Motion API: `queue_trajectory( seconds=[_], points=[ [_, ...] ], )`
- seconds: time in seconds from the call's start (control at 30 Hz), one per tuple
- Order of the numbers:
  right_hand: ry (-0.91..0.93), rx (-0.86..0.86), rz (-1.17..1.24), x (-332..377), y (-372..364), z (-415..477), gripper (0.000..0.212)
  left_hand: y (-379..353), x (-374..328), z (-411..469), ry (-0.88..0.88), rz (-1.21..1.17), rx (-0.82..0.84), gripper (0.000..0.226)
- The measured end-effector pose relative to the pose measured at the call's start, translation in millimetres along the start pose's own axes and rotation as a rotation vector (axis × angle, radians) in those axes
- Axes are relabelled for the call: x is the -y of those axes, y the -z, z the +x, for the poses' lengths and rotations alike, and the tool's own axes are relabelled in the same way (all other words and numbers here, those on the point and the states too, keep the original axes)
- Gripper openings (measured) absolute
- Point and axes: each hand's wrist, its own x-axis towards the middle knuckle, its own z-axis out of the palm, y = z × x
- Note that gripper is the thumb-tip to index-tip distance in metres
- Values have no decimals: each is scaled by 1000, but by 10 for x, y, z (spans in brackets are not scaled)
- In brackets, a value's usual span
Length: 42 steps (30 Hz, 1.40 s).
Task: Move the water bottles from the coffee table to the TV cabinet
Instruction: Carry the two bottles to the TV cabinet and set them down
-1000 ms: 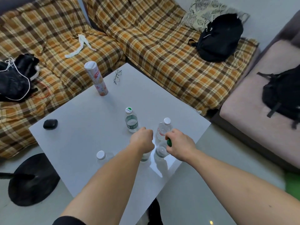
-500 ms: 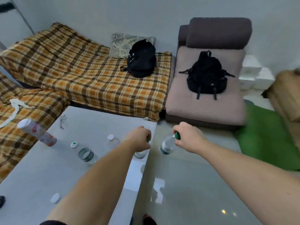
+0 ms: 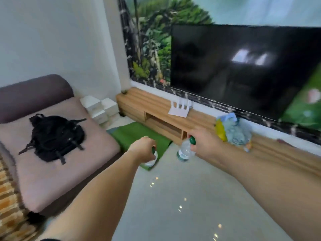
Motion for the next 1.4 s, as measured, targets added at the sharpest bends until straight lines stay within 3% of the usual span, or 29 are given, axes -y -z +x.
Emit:
queue_trajectory(
  seconds=[0.2, 0.27, 0.43, 0.57, 0.9, 1.07, 1.4],
  points=[
    [-464, -87, -35, -1325, 470, -1083, 11, -278, -1576, 863, -299, -146, -1, 27],
    [-565, -73, -48, -1631, 477, -1468, 22, -477, -2066, 976, -381, -198, 32, 27],
    [-827, -1, -23, -2243, 393, -2273, 12, -1031, -3142, 1079, -554, -265, 195, 23],
    [-946, -43, 123, -2733, 427, -2745, 7, -1350, -3727, 1194, -679, -144, 358, 21],
    [-985, 45, 104, -3648, 652, -2934, 13, -1535, -4446, 1717, -726, 129, 345, 25],
    [-962, 25, 84, -4077, 767, -2688, 12, -1494, -4653, 2151, -727, 95, 308, 23],
    [-990, 86, 168, -5375, 732, -1842, 8, -1958, -5346, 3430, -786, -3, 418, 23]
  ],
)
